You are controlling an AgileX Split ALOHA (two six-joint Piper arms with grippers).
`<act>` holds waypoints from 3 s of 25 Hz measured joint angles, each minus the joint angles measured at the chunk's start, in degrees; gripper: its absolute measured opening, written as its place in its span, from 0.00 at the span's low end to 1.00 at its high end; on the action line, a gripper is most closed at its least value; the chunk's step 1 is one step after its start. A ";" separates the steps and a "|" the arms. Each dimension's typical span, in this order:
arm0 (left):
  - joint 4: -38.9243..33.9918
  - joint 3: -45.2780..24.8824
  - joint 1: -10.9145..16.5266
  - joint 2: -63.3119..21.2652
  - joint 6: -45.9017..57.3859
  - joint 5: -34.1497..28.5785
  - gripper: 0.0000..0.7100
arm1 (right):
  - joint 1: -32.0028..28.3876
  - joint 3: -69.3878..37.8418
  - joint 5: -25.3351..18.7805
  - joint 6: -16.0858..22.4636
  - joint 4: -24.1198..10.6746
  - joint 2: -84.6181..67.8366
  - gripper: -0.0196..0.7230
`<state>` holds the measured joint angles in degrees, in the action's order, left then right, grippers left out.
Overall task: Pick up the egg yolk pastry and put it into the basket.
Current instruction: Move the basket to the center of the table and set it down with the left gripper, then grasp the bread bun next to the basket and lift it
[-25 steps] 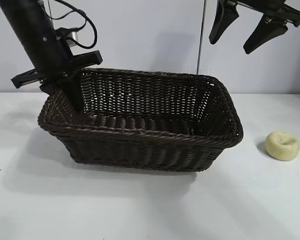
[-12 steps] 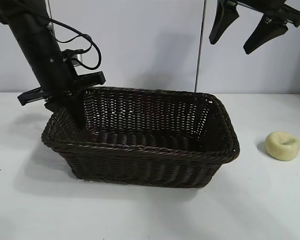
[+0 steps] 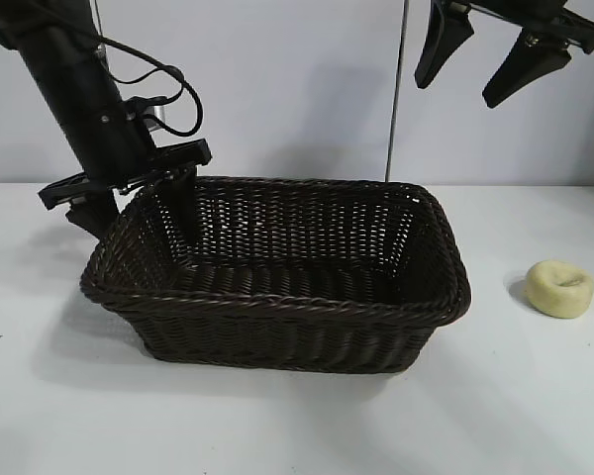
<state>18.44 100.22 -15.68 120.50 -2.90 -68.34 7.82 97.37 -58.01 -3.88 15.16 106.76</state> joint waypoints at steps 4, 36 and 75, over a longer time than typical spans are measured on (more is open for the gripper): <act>-0.37 0.00 0.00 -4.80 0.00 -1.04 0.76 | 0.00 0.00 0.00 0.00 0.00 0.00 0.75; 15.11 -19.81 0.00 -18.29 -0.18 17.12 0.76 | 0.00 0.00 -4.37 0.00 -2.63 0.00 0.75; 15.17 -19.81 0.00 -18.29 -0.25 17.12 0.76 | -7.60 -5.87 -11.44 3.88 -15.16 9.41 0.73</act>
<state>33.62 80.41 -15.68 102.21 -3.15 -51.21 0.22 91.50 -69.45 0.00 0.00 116.16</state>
